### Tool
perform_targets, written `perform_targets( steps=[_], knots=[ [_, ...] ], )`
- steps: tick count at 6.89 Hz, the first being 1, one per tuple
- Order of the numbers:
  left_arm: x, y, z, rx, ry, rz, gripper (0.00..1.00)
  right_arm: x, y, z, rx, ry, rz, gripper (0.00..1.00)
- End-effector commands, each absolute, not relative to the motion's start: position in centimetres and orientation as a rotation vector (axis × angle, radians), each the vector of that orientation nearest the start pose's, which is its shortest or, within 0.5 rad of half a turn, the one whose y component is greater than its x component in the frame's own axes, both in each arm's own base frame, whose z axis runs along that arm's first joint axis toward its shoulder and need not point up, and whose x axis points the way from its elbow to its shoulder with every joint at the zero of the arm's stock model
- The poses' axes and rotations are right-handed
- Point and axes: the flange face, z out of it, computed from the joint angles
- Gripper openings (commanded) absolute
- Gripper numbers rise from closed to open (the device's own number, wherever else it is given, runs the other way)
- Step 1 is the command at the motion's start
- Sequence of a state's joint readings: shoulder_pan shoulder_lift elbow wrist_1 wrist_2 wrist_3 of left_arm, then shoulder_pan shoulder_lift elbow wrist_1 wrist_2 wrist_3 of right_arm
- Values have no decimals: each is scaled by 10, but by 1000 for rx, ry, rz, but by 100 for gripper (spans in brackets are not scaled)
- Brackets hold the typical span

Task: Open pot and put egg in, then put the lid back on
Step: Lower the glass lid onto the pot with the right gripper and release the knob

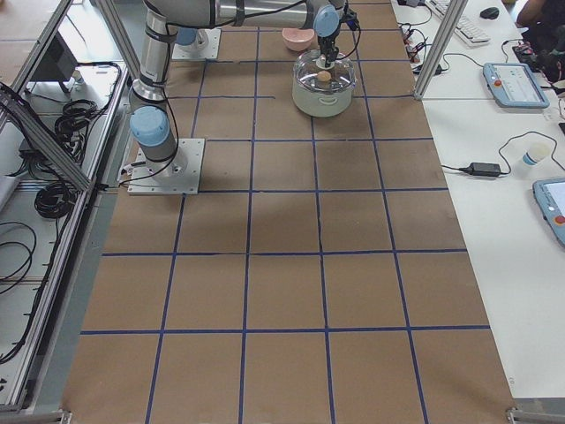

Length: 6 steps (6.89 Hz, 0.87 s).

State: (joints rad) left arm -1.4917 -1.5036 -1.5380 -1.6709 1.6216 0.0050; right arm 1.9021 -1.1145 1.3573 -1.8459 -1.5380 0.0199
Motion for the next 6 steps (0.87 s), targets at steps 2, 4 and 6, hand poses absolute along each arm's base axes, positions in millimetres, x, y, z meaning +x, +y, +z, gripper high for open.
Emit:
perform_targets(
  steps=[2,4,6],
  knots=[
    [-92,-469,529,-95,3106,5,99,347,-590,352,-482,3067,-62,4],
    [-90,-469,532,-107,3109,-12,99,347,-591,350,-485,3072,-64,4],
    [-90,-468,533,-120,3108,-19,99,345,-590,349,-487,3086,-66,4]
  ],
)
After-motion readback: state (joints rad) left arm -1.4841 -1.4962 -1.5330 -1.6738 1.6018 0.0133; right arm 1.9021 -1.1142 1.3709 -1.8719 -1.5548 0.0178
